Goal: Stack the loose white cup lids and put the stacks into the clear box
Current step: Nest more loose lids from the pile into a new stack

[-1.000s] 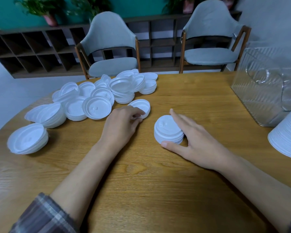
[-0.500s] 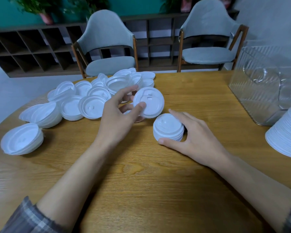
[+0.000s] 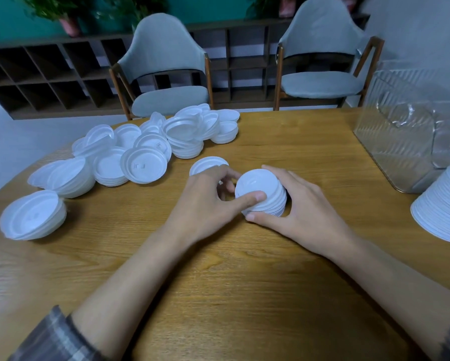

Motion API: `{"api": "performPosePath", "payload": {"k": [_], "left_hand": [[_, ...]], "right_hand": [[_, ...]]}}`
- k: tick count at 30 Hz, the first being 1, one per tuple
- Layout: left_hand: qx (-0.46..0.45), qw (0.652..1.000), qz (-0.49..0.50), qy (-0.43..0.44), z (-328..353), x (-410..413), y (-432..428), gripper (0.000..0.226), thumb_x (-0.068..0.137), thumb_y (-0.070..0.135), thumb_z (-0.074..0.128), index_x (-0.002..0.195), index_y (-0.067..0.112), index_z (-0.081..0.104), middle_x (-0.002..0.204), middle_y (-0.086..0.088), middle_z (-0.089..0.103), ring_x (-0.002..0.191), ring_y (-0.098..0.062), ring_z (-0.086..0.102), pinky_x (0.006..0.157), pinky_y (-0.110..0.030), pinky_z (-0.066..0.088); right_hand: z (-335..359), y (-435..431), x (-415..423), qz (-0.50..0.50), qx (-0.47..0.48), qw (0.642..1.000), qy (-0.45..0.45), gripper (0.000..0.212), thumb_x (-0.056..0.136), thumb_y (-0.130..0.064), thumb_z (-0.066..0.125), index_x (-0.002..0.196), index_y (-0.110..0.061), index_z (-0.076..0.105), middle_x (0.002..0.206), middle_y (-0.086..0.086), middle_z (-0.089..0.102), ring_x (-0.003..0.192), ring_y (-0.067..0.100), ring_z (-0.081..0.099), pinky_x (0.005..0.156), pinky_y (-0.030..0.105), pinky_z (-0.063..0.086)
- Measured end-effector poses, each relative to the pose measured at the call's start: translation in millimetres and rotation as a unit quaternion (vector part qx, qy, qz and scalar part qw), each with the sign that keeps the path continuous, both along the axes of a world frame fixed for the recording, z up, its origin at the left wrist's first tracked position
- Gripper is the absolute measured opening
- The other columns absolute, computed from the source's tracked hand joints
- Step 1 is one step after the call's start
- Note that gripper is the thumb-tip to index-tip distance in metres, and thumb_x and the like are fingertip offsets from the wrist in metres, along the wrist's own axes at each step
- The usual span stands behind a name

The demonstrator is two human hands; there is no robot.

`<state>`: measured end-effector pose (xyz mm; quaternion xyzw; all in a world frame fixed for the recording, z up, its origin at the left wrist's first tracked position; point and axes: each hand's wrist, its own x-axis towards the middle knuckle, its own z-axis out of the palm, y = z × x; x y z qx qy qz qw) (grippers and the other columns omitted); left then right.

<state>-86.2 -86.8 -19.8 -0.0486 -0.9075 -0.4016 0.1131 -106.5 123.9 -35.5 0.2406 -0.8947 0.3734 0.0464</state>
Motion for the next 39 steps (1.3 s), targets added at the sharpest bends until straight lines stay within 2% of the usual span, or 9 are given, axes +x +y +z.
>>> {"api": "performPosePath", "payload": {"k": [2, 5, 8, 11, 14, 25, 28, 32, 39], "left_hand": [[-0.008, 1.000, -0.007, 0.004, 1, 1, 1, 0.058, 0.075, 0.068, 0.081, 0.122, 0.036, 0.069, 0.106, 0.017, 0.066, 0.092, 0.000, 0.063, 0.077, -0.012, 0.046], [0.049, 0.997, -0.054, -0.040, 4, 4, 3, 0.060, 0.084, 0.041, 0.085, 0.139, 0.036, 0.063, 0.120, 0.022, 0.066, 0.112, 0.013, 0.059, 0.091, -0.005, 0.044], [0.093, 0.993, -0.062, -0.035, 3, 5, 4, 0.061, 0.081, 0.026, 0.089, 0.137, 0.030, 0.066, 0.116, 0.017, 0.073, 0.110, 0.008, 0.065, 0.093, -0.009, 0.048], [0.081, 0.996, -0.044, -0.002, 0, 3, 6, 0.061, 0.073, 0.038, 0.095, 0.129, 0.030, 0.071, 0.111, 0.017, 0.073, 0.108, 0.000, 0.067, 0.095, -0.020, 0.054], [0.073, 0.996, -0.037, 0.018, -4, 3, 10, 0.063, 0.069, 0.046, 0.096, 0.125, 0.030, 0.072, 0.111, 0.015, 0.072, 0.107, -0.004, 0.067, 0.095, -0.029, 0.056], [0.052, 0.997, -0.014, 0.055, -6, 2, 14, 0.063, 0.068, 0.050, 0.095, 0.122, 0.024, 0.074, 0.105, 0.016, 0.072, 0.099, -0.002, 0.068, 0.086, -0.022, 0.058], [0.042, 0.997, -0.003, 0.063, -5, 3, 15, 0.065, 0.068, 0.050, 0.095, 0.123, 0.021, 0.075, 0.105, 0.015, 0.073, 0.096, -0.001, 0.069, 0.084, -0.019, 0.058], [0.035, 0.997, 0.007, 0.073, -5, 5, 19, 0.063, 0.069, 0.048, 0.095, 0.122, 0.020, 0.077, 0.103, 0.012, 0.074, 0.093, -0.002, 0.070, 0.083, -0.015, 0.056], [0.028, 0.997, 0.004, 0.066, -5, 4, 18, 0.062, 0.067, 0.051, 0.096, 0.118, 0.020, 0.077, 0.103, 0.012, 0.074, 0.094, -0.002, 0.069, 0.085, -0.017, 0.055]], "right_hand": [[1, -1, 0, 0.002, -0.007, 1.000, 0.002, 0.088, 0.075, -0.061, 0.085, 0.150, -0.033, 0.048, 0.135, -0.018, 0.056, 0.118, -0.008, 0.047, 0.093, -0.003, 0.029], [0, -1, 0, 0.005, -0.013, 1.000, 0.001, 0.088, 0.074, -0.063, 0.083, 0.149, -0.033, 0.049, 0.133, -0.018, 0.057, 0.118, -0.006, 0.049, 0.093, -0.001, 0.031], [-1, -1, -1, 0.000, -0.009, 1.000, -0.010, 0.102, 0.071, -0.068, 0.081, 0.158, -0.034, 0.039, 0.142, -0.021, 0.051, 0.126, -0.009, 0.042, 0.094, -0.004, 0.026], [-1, 0, -2, 0.001, -0.014, 0.999, -0.029, 0.117, 0.066, -0.065, 0.085, 0.163, -0.037, 0.027, 0.155, -0.019, 0.043, 0.140, -0.004, 0.035, 0.105, 0.008, 0.025], [-1, 0, -2, 0.000, -0.015, 0.999, -0.034, 0.118, 0.065, -0.063, 0.087, 0.163, -0.036, 0.027, 0.151, -0.014, 0.050, 0.139, 0.004, 0.042, 0.107, 0.020, 0.032], [-2, -2, -2, 0.000, -0.007, 0.999, -0.035, 0.115, 0.070, -0.072, 0.073, 0.165, -0.032, 0.022, 0.146, -0.012, 0.052, 0.136, 0.006, 0.044, 0.107, 0.023, 0.035], [-2, -3, -1, -0.002, -0.008, 0.999, -0.034, 0.110, 0.075, -0.064, 0.078, 0.165, -0.035, 0.022, 0.155, -0.011, 0.047, 0.141, 0.008, 0.041, 0.114, 0.029, 0.035], [-1, -3, -1, -0.004, -0.009, 0.999, -0.045, 0.116, 0.069, -0.073, 0.073, 0.165, -0.034, 0.022, 0.158, -0.010, 0.044, 0.145, 0.010, 0.039, 0.118, 0.036, 0.037], [0, -3, -1, -0.010, 0.013, 0.999, -0.039, 0.115, 0.074, -0.063, 0.079, 0.166, -0.026, 0.021, 0.157, -0.006, 0.046, 0.143, 0.010, 0.039, 0.110, 0.021, 0.031]]}}
